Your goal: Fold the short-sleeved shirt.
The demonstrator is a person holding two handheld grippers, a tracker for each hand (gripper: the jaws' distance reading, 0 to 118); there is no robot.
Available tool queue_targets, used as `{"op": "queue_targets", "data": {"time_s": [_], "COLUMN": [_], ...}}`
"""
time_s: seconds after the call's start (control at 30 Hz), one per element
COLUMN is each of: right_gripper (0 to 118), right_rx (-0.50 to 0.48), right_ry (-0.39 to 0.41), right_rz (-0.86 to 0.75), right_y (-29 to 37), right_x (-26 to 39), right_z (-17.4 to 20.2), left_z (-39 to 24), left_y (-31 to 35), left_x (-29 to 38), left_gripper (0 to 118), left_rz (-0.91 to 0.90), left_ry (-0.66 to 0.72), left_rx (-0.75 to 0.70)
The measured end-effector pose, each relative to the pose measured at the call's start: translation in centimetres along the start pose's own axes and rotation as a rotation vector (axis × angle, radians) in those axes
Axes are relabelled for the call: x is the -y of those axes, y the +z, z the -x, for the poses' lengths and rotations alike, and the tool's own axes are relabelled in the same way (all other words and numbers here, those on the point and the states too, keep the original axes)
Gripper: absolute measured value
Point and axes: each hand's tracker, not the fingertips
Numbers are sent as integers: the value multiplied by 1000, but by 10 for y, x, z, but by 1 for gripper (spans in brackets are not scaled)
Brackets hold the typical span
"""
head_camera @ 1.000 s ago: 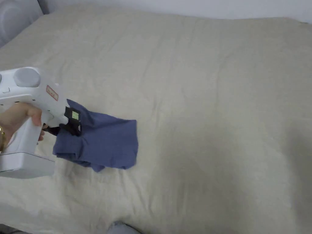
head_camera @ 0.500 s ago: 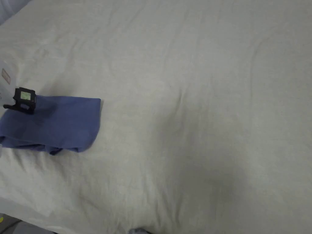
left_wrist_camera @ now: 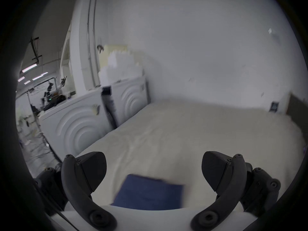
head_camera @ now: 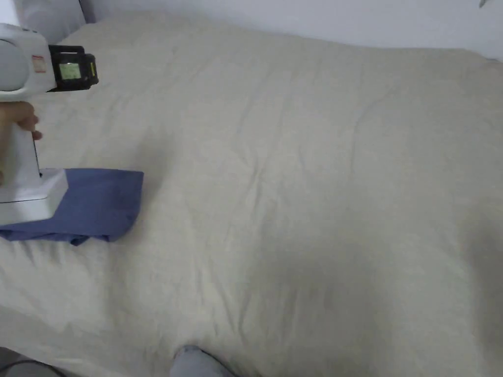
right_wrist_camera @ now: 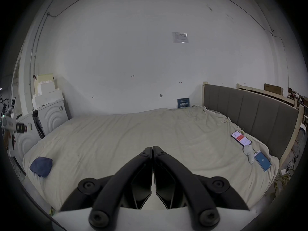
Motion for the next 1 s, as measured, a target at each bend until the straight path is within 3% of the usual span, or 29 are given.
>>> {"op": "queue_targets", "data": {"time_s": [0.13, 0.3, 0.5, 0.53, 0.63, 0.77, 1.0], "right_gripper": [0, 0, 0, 0, 0, 0, 0], "right_rx": [-22, -50, -69, -68, -67, -65, -54], "right_ry": [29, 19, -21, -27, -17, 2, 8], "right_rz": [-18, -63, -86, -87, -103, -112, -126], "right_y": [9, 23, 36, 39, 44, 47, 47], "right_x": [6, 15, 24, 25, 30, 36, 56], "right_z": [-14, -21, -22, -21, -19, -15, -17], "left_z": [-67, -144, -208, -214, -226, -234, -236], "left_y": [57, 117, 154, 160, 168, 177, 178], "left_x": [8, 32, 71, 79, 100, 122, 148], "left_gripper": [113, 87, 70, 54, 21, 1, 0], "left_rz": [-124, -220, -273, -282, -300, -318, -271], "left_ry": [23, 23, -41, -43, -39, -30, -18], "left_rx": [109, 248, 367, 361, 379, 402, 418]}}
